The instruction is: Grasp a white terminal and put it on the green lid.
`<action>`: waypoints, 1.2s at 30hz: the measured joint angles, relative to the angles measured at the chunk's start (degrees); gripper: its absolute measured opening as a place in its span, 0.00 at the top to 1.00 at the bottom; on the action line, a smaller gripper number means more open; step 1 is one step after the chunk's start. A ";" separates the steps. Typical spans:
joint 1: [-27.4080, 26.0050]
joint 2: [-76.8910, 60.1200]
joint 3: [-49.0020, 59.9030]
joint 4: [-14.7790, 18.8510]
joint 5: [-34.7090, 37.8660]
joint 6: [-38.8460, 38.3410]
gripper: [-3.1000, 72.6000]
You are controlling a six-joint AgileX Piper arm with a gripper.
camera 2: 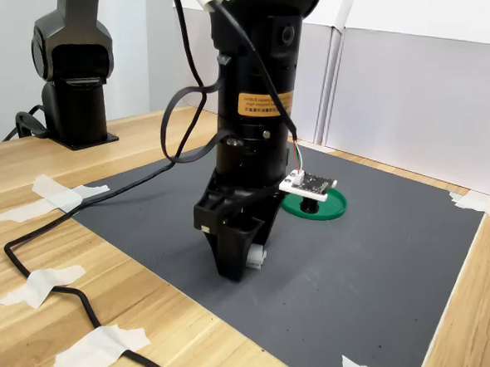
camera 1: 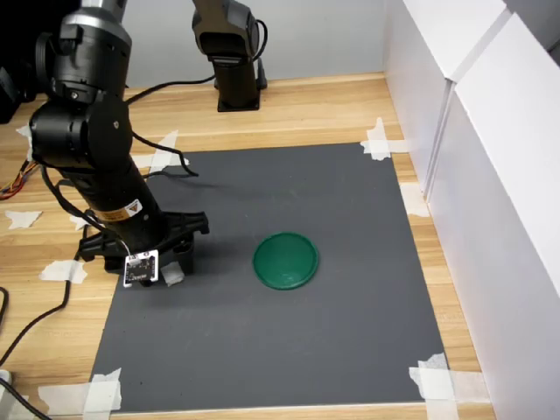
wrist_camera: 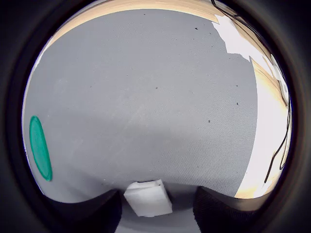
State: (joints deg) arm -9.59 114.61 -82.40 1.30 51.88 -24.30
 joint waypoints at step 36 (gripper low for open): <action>1.13 -0.75 -0.01 -0.24 1.95 0.22 0.60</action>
State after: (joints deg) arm -8.47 113.87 -82.41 1.07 53.83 -24.09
